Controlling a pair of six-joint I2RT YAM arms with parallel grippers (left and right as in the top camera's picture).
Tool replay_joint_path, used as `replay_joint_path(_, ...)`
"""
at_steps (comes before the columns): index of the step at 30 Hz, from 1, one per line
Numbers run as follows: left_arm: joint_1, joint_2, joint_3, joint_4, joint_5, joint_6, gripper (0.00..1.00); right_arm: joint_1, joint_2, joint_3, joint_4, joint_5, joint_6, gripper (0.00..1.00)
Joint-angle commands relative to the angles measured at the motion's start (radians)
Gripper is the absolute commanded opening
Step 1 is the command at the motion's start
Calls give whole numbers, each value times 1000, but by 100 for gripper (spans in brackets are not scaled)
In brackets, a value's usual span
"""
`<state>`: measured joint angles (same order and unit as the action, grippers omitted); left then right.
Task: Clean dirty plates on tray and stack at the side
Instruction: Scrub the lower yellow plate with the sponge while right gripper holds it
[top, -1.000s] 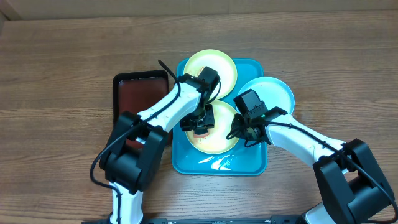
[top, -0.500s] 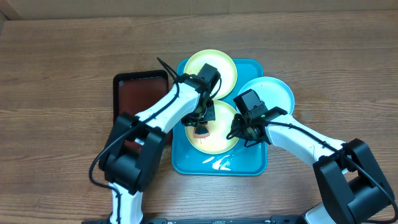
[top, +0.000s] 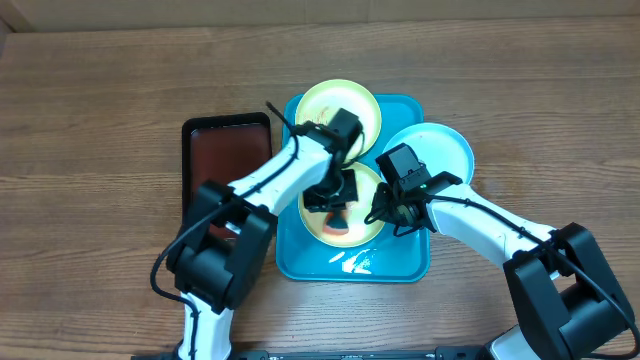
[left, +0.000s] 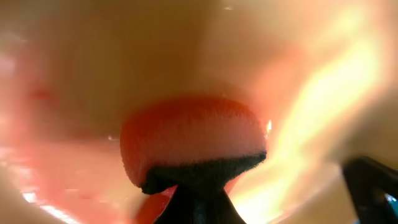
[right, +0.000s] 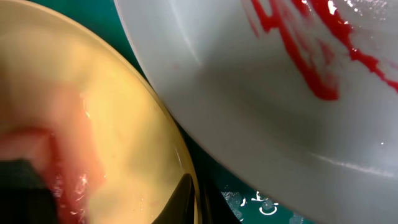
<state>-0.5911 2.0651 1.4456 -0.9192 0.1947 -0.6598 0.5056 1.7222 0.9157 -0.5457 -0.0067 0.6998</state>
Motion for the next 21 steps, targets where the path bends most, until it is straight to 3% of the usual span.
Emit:
replay_joint_path(1, -64, 40, -19, 7, -8, -29, 4, -13, 47, -37, -29, 92, 8, 4)
replay_joint_path(12, 89, 40, -12, -60, -314, -28, 4, -13, 47, -37, -29, 92, 8, 4)
replay_joint_path(18, 121, 40, -12, -45, -489, 39, 4, -13, 47, -37, -29, 92, 8, 4)
replay_joint_path(21, 113, 40, -12, -18, -458, 79, 4, -13, 47, -37, -30, 92, 8, 4)
